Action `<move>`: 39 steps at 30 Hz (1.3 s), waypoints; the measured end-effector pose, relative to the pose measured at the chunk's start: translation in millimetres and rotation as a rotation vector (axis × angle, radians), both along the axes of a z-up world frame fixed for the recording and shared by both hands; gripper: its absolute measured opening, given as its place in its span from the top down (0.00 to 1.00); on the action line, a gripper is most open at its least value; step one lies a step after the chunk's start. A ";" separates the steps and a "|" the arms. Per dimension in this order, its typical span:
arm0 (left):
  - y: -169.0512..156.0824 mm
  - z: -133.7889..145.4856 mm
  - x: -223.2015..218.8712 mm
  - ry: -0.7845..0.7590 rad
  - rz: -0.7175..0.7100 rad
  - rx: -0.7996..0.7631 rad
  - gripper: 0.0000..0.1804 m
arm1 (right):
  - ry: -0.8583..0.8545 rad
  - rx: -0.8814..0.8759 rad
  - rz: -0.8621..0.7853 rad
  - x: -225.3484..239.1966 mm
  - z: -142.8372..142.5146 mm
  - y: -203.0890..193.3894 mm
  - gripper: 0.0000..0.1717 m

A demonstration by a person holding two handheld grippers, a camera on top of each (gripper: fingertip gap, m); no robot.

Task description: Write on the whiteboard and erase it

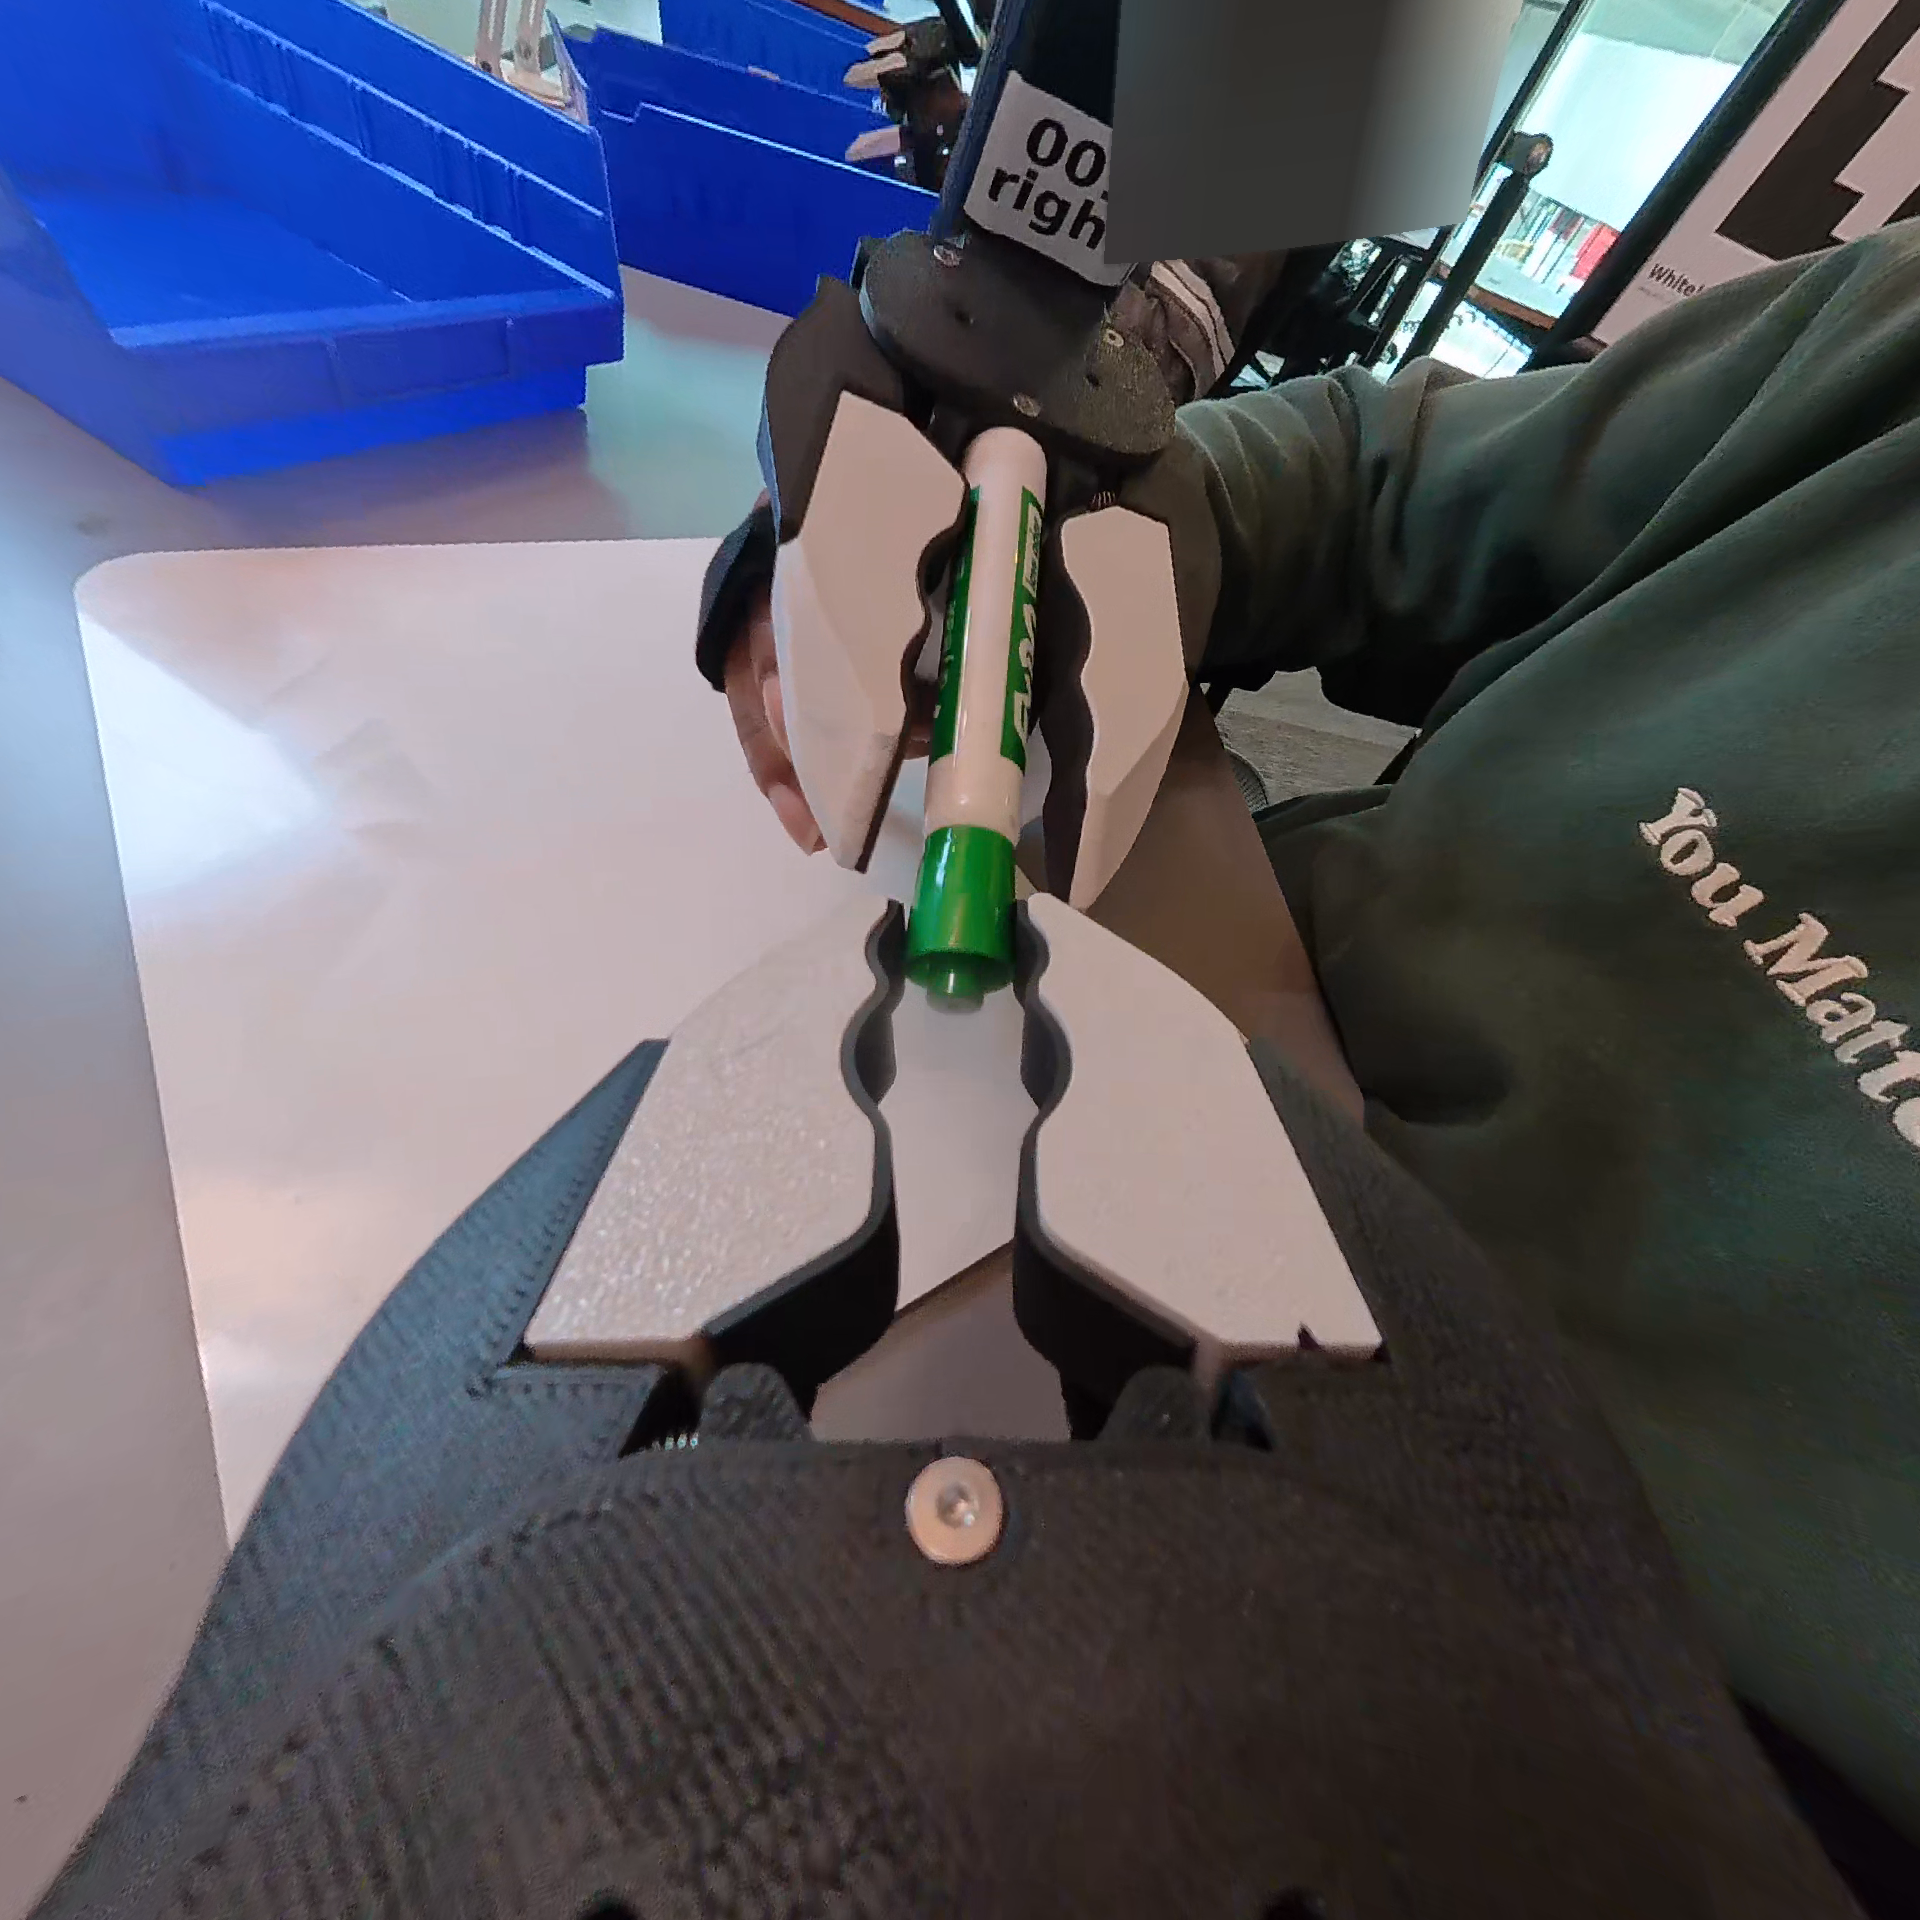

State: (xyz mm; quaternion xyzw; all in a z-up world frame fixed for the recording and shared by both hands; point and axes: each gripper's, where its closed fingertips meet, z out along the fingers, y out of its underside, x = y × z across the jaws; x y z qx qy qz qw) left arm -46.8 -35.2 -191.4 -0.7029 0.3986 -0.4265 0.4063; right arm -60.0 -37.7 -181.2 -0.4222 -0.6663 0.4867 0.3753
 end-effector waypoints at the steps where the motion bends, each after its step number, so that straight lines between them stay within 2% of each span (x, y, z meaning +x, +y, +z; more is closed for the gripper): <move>1: -0.1 -1.1 0.0 0.000 -0.002 -0.006 0.89 | -0.002 -0.005 0.001 0.0 -1.0 -0.1 0.80; 8: -0.4 -9.5 -0.8 0.006 -0.012 -0.040 0.89 | -0.013 -0.025 0.012 -1.0 -8.6 -0.5 0.80; 21: -3.0 -5.6 -3.1 -0.015 -0.008 -0.028 0.89 | 0.031 -0.086 -0.001 -4.0 -3.7 -3.0 0.80; 28: -5.7 14.7 -3.6 -0.014 -0.010 0.105 0.89 | 0.067 -0.108 0.014 -3.4 16.2 -6.3 0.81; 33: -7.8 29.9 -5.9 -0.022 0.005 0.141 0.89 | 0.092 -0.132 0.039 -3.3 28.8 -9.1 0.81; 37: -5.1 44.5 -9.7 -0.057 0.038 0.185 0.89 | 0.125 -0.150 0.037 -5.8 42.8 -6.2 0.80; 39: -3.2 47.8 -13.6 -0.025 0.070 0.239 0.89 | 0.150 -0.197 0.045 -2.7 50.7 -1.3 0.80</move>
